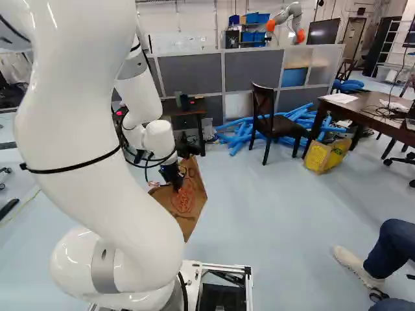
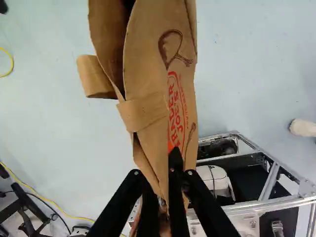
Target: Pick up the bag on the ground and place it on the table
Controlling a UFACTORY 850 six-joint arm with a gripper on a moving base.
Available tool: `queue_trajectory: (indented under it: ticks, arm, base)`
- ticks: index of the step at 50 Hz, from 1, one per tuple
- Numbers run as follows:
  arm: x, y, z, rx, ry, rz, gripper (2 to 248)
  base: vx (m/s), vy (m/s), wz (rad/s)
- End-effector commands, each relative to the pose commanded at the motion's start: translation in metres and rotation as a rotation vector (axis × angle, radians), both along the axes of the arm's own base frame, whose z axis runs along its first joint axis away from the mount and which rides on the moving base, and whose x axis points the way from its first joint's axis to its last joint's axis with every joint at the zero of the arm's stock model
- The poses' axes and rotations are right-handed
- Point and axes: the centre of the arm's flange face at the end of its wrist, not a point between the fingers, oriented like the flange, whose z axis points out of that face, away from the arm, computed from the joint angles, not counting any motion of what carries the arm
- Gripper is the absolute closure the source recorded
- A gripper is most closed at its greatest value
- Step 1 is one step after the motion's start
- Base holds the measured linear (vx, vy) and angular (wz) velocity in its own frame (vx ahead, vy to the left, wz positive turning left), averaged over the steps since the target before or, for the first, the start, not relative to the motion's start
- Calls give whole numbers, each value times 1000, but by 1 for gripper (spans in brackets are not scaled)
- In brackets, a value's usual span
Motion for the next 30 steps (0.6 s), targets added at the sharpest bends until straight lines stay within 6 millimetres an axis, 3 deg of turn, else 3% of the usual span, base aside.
queue_trajectory:
  ticks: [30]
  arm:
    - [7,-4,41,4,-64,23,225]
  base:
    - [0,0,0]
